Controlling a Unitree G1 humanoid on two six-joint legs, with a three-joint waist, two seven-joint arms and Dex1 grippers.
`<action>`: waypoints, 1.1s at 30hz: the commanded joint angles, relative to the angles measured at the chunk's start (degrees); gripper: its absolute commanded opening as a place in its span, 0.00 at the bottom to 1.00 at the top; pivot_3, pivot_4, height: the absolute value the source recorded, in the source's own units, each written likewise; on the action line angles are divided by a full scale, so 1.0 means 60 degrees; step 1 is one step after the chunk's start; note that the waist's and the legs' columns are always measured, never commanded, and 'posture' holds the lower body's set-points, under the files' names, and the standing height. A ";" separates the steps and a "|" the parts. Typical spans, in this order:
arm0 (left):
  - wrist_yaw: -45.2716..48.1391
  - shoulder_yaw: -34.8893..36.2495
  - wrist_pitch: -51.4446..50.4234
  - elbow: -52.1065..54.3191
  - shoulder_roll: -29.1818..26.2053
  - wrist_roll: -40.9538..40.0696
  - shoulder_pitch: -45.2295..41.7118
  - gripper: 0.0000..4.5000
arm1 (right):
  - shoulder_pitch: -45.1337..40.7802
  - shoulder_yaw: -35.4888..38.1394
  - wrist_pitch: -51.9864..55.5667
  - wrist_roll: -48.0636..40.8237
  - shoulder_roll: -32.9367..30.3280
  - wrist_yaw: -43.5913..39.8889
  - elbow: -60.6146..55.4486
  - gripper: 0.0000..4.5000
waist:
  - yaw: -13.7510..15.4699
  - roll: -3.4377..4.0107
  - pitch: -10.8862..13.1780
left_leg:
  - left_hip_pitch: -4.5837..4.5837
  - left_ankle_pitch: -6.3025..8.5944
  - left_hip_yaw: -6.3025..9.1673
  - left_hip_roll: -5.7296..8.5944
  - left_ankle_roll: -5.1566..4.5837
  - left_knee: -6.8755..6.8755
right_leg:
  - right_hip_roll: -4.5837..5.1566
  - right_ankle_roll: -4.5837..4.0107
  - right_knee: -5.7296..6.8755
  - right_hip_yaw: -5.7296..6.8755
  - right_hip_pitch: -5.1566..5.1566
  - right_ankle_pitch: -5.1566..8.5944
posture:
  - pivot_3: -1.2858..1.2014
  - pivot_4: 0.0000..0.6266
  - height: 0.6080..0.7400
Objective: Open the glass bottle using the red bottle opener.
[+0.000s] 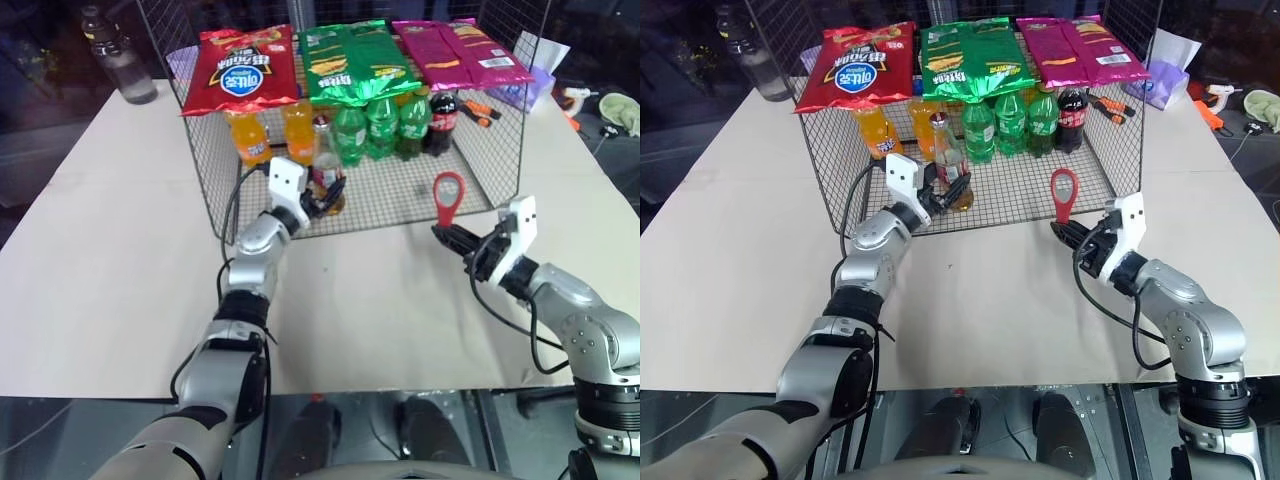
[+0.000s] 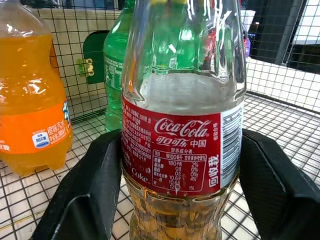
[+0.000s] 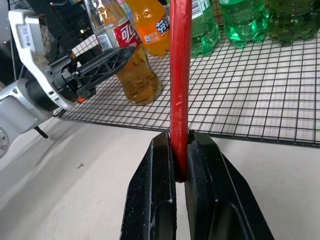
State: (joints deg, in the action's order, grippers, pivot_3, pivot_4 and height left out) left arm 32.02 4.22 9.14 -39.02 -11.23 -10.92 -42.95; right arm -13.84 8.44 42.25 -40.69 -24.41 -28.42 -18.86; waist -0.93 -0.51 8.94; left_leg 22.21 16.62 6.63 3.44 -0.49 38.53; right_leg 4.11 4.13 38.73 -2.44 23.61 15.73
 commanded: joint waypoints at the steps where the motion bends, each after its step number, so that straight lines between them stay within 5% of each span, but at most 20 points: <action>1: 0.0026 0.0084 0.0235 0.0133 0.0070 -0.0083 -0.0233 0.61 | -0.0055 -0.0045 -0.0199 -0.0013 0.0027 -0.0094 -0.0339 0.00 | 0.0000 0.0000 0.0000 | 0.0000 0.0000 0.0001 0.0000 0.0000 0.0000 | 0.0000 0.0000 0.0000 0.0000 0.0000 0.0000 | 0.52 0.24 1.00; 8: 0.0575 0.0046 -0.0192 0.1823 -0.0029 -0.0524 0.0542 0.61 | -0.0032 -0.0155 -0.0233 0.0038 0.0064 -0.0037 -0.0378 0.00 | -0.0011 0.0000 0.0000 | 0.0010 0.0000 0.0000 -0.0001 0.0000 0.0002 | 0.0002 0.0000 0.0000 -0.0002 0.0010 0.0000 | 0.52 0.24 1.00; 20: 0.0793 -0.0220 -0.4136 0.8924 -0.1495 -0.1961 0.3894 0.61 | -0.0018 -0.0072 -0.0351 0.0158 0.0057 -0.0031 -0.0420 0.00 | -0.0170 0.0005 -0.0002 | 0.0060 0.0000 0.0007 -0.0009 0.0001 0.0027 | 0.0003 -0.0001 0.0017 -0.0002 0.0051 0.0000 | 0.52 0.24 1.00; 33: 0.0805 -0.0734 -0.3658 0.9225 -0.1336 -0.1538 0.5463 0.61 | -0.0178 -0.0280 -0.0666 0.0540 0.0127 -0.0112 -0.0258 0.00 | -0.0152 0.0006 -0.0003 | 0.0057 0.0000 0.0009 -0.0010 0.0001 0.0044 | -0.0002 -0.0001 0.0025 0.0003 0.0043 -0.0001 | 0.52 0.24 1.00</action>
State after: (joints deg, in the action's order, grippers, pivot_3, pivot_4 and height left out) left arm 36.28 -0.54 -15.95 14.82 -19.28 -20.10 -10.44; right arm -14.51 6.08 39.65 -37.32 -23.44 -28.51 -19.18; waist -1.84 -0.47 8.92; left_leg 22.55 16.61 6.69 3.38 -0.48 38.80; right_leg 4.10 4.13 38.87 -2.43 23.87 15.73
